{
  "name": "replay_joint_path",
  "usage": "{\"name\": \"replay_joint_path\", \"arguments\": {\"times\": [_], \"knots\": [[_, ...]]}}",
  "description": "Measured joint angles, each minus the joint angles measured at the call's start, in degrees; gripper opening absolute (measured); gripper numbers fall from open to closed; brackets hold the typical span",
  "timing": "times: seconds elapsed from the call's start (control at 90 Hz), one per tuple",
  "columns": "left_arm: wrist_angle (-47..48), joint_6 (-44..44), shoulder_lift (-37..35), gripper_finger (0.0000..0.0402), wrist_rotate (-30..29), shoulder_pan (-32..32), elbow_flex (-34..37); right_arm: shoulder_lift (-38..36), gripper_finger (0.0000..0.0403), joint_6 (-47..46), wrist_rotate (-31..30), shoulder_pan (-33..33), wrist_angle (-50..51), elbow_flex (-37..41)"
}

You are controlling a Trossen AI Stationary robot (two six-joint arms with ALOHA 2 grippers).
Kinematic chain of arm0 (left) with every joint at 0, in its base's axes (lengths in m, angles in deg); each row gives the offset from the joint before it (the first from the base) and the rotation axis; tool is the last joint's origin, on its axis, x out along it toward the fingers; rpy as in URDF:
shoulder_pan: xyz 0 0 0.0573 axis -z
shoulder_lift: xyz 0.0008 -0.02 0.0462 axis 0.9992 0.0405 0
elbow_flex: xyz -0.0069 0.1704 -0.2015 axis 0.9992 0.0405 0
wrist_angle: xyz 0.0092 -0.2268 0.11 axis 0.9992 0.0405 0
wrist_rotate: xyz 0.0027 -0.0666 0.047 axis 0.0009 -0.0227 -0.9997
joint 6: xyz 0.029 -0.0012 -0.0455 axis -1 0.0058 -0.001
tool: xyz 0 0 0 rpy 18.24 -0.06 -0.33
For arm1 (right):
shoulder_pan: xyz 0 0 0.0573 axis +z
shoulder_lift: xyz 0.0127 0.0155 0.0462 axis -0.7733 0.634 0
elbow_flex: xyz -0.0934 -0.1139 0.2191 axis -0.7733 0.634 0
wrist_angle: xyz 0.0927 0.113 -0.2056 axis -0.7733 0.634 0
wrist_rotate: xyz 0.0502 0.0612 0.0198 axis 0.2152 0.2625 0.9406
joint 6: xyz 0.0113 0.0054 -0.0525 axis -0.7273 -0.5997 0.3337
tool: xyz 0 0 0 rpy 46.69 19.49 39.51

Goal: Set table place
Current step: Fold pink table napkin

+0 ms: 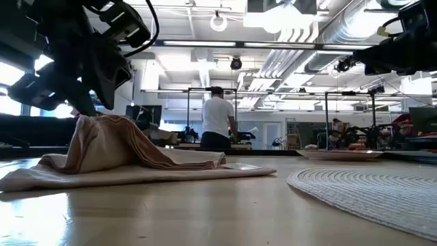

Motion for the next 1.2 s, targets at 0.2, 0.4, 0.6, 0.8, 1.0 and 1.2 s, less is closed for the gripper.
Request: {"name": "replay_joint_path", "arguments": {"times": [0.2, 0.4, 0.6, 0.8, 1.0, 1.2], "knots": [[0.16, -0.91, 0.0, 0.0094, -0.92, 0.0, 0.0, 0.0, 0.0, -10.29, 3.26, -0.01, -3.15, 0.0], [1.11, 3.62, -0.2, 0.01, -2.63, 0.0, 0.0, 2.24, 0.0, -42.12, 5.84, 0.0, -6.75, 0.0], [9.09, 11.28, -3.37, 0.0116, -10.88, 0.11, 0.0, 15.68, 0.0, -65.7, 13.21, 0.2, -7.67, -1.44], [15.25, -1.65, -8.33, 0.0123, -10.53, -0.12, 0.07, 38.68, 0.0, -64.32, 13.09, 1.77, -11.41, -13.46], [10.06, -19.21, -12.05, 0.0114, -11.23, 3.24, 0.07, 62.41, 0.0, -58.81, 12.56, 4.02, -13.75, -31.76], [10.62, -27.02, -12.33, 0.0111, -10.88, 6.74, 0.04, 81.56, 0.0, -55.31, 13.62, 4.46, -13.76, -48.52]]}}
